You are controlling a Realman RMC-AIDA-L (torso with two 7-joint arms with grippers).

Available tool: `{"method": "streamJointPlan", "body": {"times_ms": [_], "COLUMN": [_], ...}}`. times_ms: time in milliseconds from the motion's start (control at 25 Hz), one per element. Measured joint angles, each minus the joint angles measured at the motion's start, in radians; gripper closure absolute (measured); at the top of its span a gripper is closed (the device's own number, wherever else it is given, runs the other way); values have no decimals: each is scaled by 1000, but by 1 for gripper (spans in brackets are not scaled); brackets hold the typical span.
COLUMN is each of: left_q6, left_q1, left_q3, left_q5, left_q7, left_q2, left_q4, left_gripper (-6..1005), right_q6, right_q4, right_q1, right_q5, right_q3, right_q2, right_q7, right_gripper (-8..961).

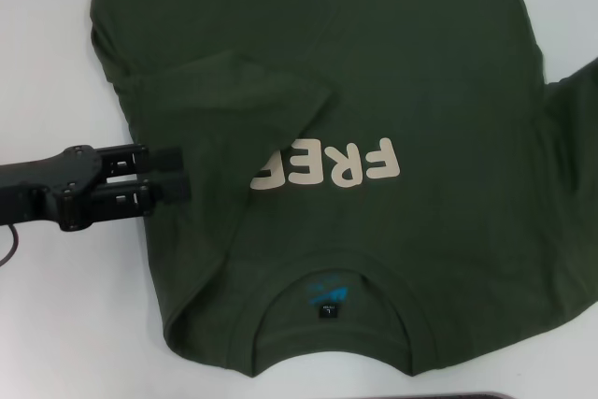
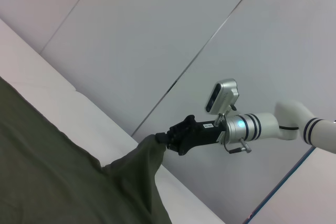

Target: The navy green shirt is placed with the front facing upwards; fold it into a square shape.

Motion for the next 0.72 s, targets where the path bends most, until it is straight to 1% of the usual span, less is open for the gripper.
{"method": "streamJointPlan", "body": {"times_ms": [120, 240, 320, 480, 640, 720], "left_q6": [-5, -6, -5, -5, -1, 1], "left_q1": [0, -2, -2, 0, 2, 4], "left_q3": [0, 0, 0, 0, -14, -23], "left_q5": [-1, -2, -2, -2, -2, -2], "left_q7": [4, 5, 5, 6, 6, 5], "left_q2": [0, 0, 0, 0, 0, 0], "left_q4": [-1, -1, 1, 2, 1, 1], "left_gripper": [310, 310, 310, 311, 310, 310], "right_q6": [-17, -14, -7, 33, 82, 96], "right_q4": [31, 64, 96, 171, 209, 223], "right_q1": [19, 44, 63, 101, 117, 120], "right_q5": [14, 29, 37, 42, 44, 44], "right_q3": [-1, -3, -4, -9, -10, -11], "right_q2": [20, 48, 59, 71, 89, 93], "right_q7": [-7, -17, -30, -51, -59, -60], "right_gripper": [931, 931, 931, 932, 931, 930]}}
